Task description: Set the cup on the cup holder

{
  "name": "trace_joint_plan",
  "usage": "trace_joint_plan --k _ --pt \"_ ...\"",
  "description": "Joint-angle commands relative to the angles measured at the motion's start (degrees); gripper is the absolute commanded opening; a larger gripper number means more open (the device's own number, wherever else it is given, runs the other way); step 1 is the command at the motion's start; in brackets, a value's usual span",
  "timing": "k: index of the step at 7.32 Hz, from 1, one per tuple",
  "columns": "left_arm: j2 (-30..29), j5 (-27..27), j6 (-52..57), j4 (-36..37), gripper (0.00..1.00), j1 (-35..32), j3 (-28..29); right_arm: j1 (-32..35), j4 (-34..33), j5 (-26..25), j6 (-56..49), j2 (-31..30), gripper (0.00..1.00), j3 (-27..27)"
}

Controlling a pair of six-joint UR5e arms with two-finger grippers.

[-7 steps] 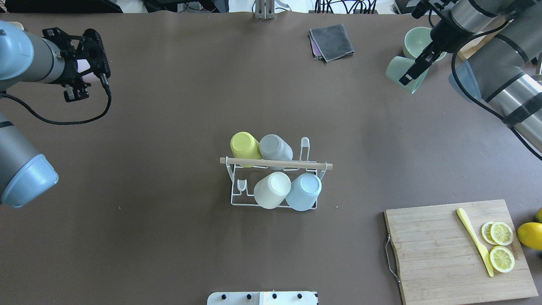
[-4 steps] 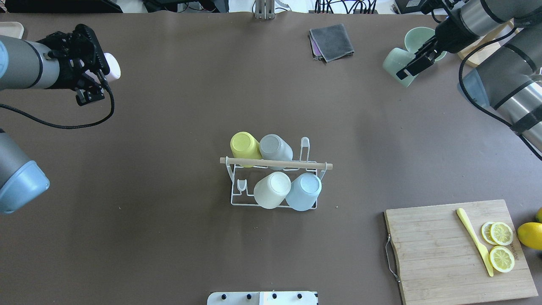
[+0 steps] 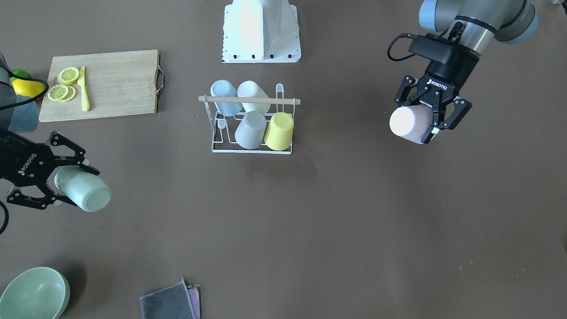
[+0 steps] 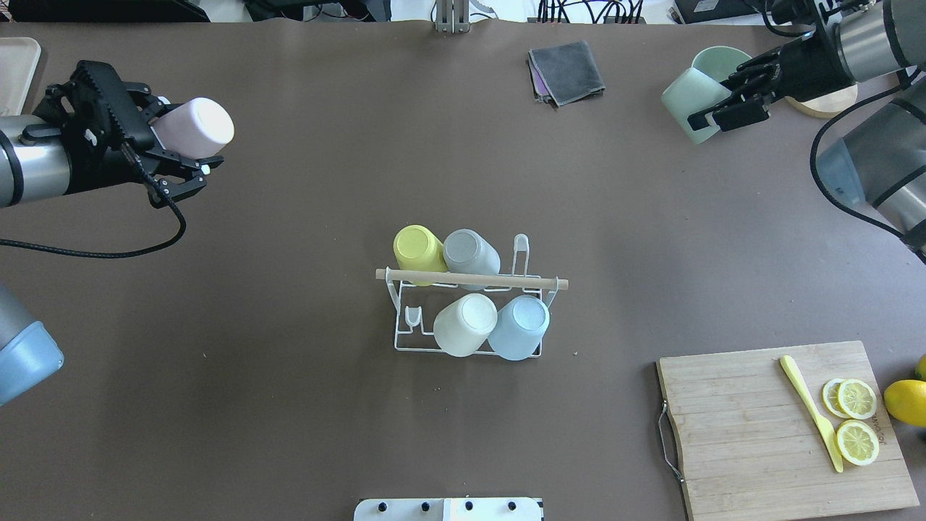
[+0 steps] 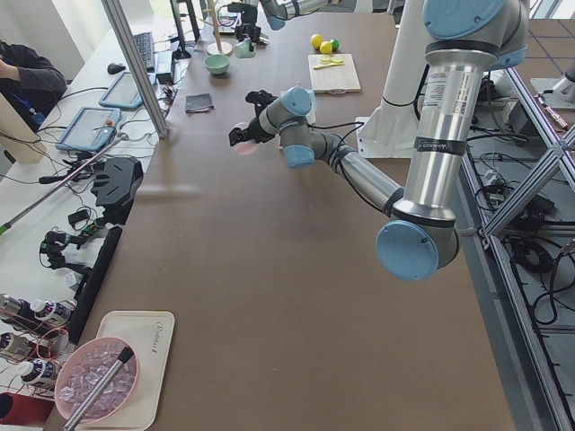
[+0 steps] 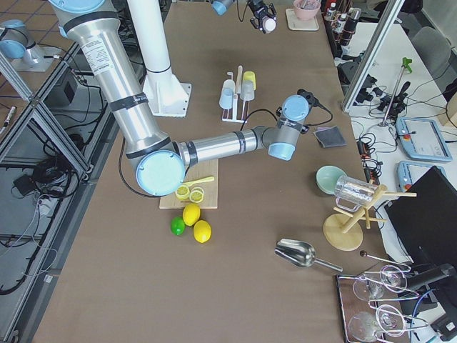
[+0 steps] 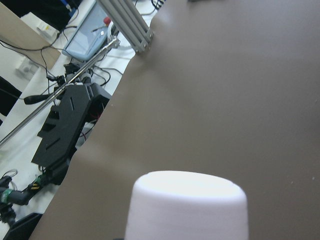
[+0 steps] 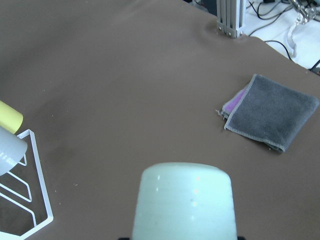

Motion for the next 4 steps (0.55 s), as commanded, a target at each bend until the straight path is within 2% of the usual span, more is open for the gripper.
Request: trace_joint_plan --k 1,2,3,4 --pt "0.9 0.3 -4.6 -14.6 0.00 4.2 0.1 -1.8 13.4 -5.9 1.8 -0.3 0.03 -0.5" --pt "0.9 0.4 -5.4 -21.4 0.00 6.0 0.1 -4.8 22.1 -10.3 6.4 -0.4 0.00 -1.3" --pt "0.8 0.7 -5.3 -29.3 0.00 8.8 0.8 -8.8 29.8 -17.1 14.8 -0.8 0.00 -1.3" --pt "0.2 0.7 -5.5 -37.3 0.00 11.0 3.2 -12.4 32.2 -22.9 16.2 -0.8 0.00 -1.3"
